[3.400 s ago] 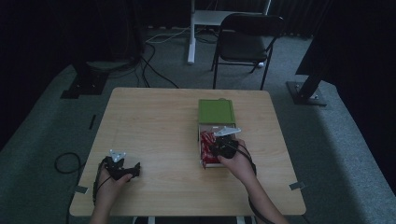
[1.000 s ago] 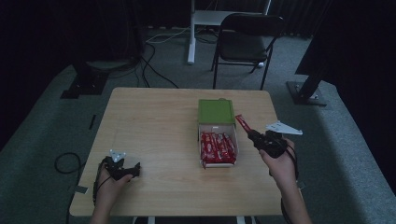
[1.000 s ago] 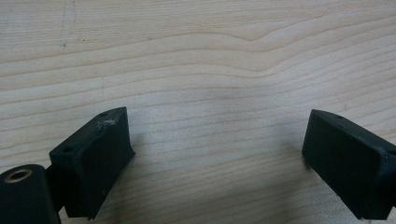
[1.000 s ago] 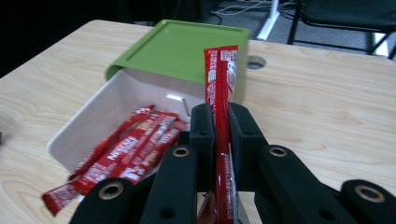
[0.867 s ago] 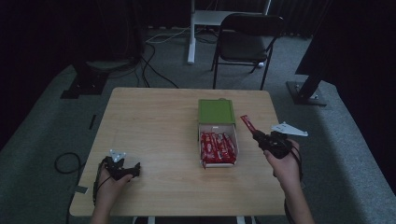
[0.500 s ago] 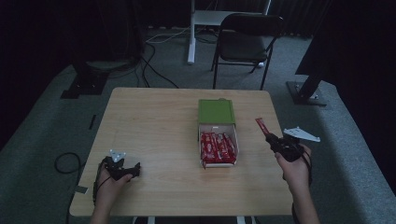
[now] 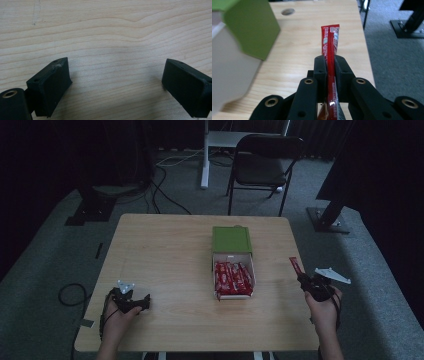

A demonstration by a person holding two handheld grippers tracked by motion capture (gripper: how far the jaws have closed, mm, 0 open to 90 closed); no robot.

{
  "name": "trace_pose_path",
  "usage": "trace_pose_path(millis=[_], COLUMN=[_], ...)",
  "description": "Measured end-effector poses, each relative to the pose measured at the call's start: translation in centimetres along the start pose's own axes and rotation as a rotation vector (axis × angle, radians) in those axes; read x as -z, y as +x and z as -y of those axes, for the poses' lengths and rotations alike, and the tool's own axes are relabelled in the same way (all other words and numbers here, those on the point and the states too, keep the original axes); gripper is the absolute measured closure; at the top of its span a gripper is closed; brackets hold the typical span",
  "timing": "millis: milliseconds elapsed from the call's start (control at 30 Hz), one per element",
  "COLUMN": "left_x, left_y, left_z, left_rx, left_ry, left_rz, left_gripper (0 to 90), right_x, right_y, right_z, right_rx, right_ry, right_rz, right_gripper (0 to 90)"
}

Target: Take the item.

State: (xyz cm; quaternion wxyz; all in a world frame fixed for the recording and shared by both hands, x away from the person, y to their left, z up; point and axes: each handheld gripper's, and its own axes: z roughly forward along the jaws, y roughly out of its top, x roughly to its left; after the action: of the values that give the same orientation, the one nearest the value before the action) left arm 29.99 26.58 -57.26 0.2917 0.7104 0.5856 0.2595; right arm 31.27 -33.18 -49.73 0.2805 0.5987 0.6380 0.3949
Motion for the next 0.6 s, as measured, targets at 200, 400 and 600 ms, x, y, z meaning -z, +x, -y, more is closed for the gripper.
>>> trace_pose_path(millis=[200,400,600], left_x=[0.0,0.0,0.0], left_y=[0.0,0.0,0.0], left_z=[0.0,0.0,0.0], left_rx=[0.001,0.001,0.000], left_ry=[0.000,-0.001,0.001], left_rz=[0.000,0.000,0.000], left_gripper=[9.0,9.0,9.0], right_x=[-0.7,-1.5,-2.2], right_y=[-1.2,-2.1,-2.6], right_z=[1.8,3.1,4.1], right_rx=[-0.031,-0.060,-0.073], right_ry=[0.035,0.060,0.099], right_rz=[0.036,0.063,0.076], right_gripper=[81.6,81.6,81.6])
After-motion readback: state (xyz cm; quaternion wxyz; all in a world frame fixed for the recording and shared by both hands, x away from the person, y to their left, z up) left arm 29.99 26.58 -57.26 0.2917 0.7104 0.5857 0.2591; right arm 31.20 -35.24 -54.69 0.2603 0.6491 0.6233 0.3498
